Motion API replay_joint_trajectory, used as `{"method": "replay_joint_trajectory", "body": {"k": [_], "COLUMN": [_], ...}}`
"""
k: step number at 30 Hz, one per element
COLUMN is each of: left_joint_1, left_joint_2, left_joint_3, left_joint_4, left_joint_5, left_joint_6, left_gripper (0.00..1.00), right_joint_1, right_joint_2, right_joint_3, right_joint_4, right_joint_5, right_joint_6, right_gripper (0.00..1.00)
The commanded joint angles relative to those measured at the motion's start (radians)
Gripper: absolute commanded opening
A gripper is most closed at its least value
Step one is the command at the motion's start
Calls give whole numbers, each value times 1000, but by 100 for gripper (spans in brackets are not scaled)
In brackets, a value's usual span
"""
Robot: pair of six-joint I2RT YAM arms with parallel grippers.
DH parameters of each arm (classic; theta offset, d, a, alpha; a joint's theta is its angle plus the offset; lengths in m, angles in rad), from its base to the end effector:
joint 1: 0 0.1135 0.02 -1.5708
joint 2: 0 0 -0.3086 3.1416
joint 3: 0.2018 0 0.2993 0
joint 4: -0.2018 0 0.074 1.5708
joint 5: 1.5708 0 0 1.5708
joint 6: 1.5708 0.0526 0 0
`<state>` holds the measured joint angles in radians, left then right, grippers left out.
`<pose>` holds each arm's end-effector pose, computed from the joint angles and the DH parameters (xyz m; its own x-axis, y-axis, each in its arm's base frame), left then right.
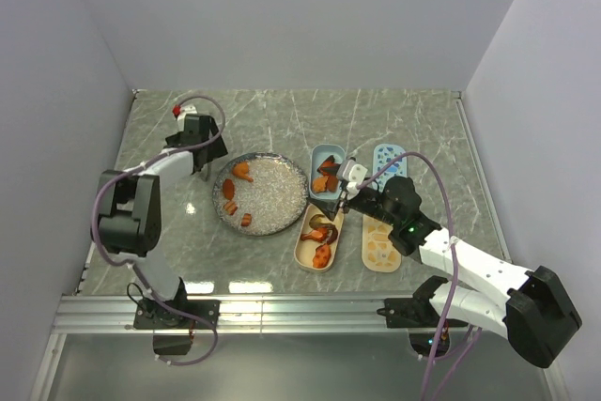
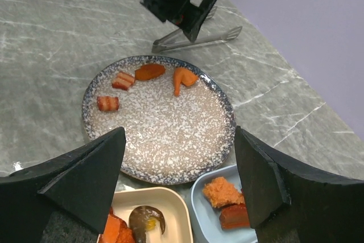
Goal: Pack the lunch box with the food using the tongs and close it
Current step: Grab the clamp with the left arm
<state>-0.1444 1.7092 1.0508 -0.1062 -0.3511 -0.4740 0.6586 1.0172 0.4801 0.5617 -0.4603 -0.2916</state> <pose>0.4185 -0.0426 0.2018 -0.5591 -0.3518 -0.7508 -0.4110 0.9040 -0.1176 0.1925 0.1785 0.2805 0.2772 -0.1111 -0.9544 -0.8559 0.4227 -0.2979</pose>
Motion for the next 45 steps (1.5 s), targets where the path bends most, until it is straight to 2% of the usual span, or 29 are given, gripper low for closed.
{"method": "replay_joint_trajectory", "body": {"k": [1,8,13,17,24,28,29,31,35,45], "left_joint_1": [5,38,75,86,86,88,88,88,86,25], "left_joint_2": [87,159,213,303,342,365,356,340,304,84], "left_joint_3": [60,155,212,333,359,385,379,356,338,233], "left_joint_4": [68,-9,-32,-125,-176,-210,-198,-182,-176,-225], "left_joint_5": [69,43,99,119,115,92,90,90,93,34], "left_joint_6": [-6,-21,-22,-6,8,11,12,17,25,38], "left_gripper": [99,99,99,100,97,84,74,60,47,45], "right_joint_1": [4,4,4,4,4,4,4,3,4,3], "right_joint_2": [-15,-23,-17,-20,-16,-15,-16,-16,-16,-9], "right_joint_3": [-12,-20,-18,-23,-21,-24,-26,-29,-32,-32], "right_joint_4": [61,66,64,64,63,69,72,76,81,90], "right_joint_5": [-6,-17,-20,-15,-14,-12,-11,-8,-6,-5], "right_joint_6": [8,6,5,2,2,0,2,0,0,-1], "right_gripper": [84,85,85,85,85,85,85,85,85,85]}}
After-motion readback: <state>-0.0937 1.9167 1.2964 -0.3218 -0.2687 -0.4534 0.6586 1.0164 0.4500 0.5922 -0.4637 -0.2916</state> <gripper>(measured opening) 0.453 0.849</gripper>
